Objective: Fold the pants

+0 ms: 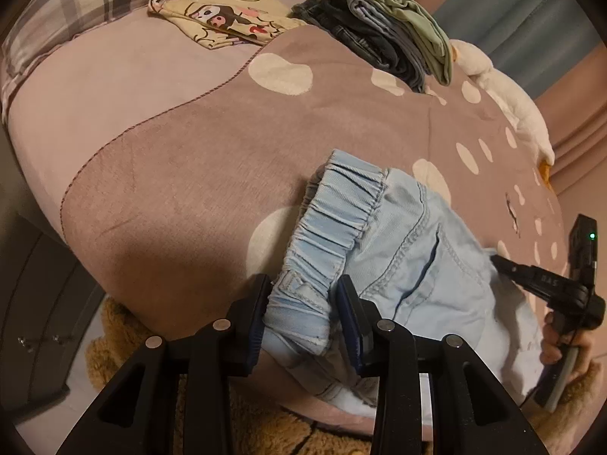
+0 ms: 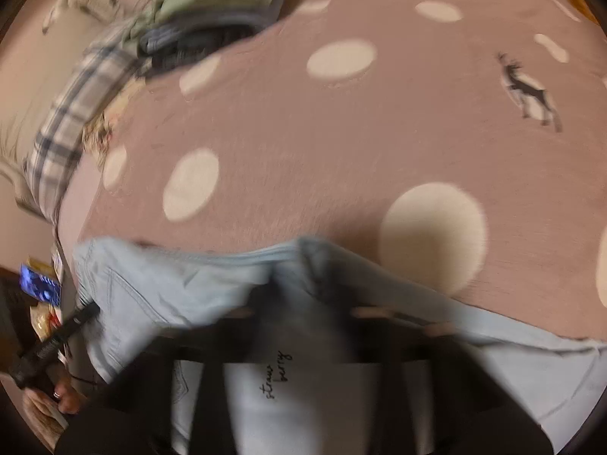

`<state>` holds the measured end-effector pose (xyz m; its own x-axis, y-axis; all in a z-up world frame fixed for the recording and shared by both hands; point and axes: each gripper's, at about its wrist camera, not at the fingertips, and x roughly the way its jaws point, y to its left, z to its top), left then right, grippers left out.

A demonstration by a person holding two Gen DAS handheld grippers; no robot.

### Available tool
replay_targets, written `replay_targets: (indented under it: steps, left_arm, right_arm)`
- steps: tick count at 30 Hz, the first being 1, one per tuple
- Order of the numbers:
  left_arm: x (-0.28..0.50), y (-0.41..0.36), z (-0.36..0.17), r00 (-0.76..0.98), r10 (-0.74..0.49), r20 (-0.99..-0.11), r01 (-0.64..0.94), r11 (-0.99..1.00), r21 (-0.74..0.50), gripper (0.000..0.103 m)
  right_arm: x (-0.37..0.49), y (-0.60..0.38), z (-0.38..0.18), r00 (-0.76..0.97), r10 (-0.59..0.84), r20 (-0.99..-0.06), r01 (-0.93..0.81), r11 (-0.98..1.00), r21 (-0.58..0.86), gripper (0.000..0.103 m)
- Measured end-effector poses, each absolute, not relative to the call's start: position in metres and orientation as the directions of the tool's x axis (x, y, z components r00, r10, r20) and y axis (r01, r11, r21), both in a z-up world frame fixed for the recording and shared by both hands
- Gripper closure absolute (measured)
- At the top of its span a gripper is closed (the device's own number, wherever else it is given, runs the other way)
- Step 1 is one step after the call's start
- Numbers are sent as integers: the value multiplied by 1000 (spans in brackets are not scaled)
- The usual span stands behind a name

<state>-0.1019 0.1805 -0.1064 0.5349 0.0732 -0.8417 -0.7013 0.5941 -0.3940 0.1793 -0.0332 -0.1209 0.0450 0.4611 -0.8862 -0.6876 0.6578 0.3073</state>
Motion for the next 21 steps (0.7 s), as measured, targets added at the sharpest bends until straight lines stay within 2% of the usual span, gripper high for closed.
replay_targets:
  steps: [4,6,12,17,21]
  left_arm:
    - [-101,180,-106,532,80,-843,-701,601,-385,64]
    - [-101,181,-107,526,81,-846,-708,594,-383,61]
    - [-98,179,-95,499,60,-865,-698,620,-359,59]
    - [-93,170,-34,603,137,-786,-630,686,-364,59]
    - [-43,160,-20,656,55,-753,-523,753,-400,59]
  right_arm:
    - [180,-42,-99,126,533,-836,-663,672,329,97]
    - [181,-37,-101,142,518,-844,-672,676,301,98]
    - [176,-22,-128,189,426,-885,-685,703,192,96]
    - [176,-25,-127,201,419,-886,-692,701,174,96]
    - [179,-23,-129,201,426,-882,-682,707,186,96]
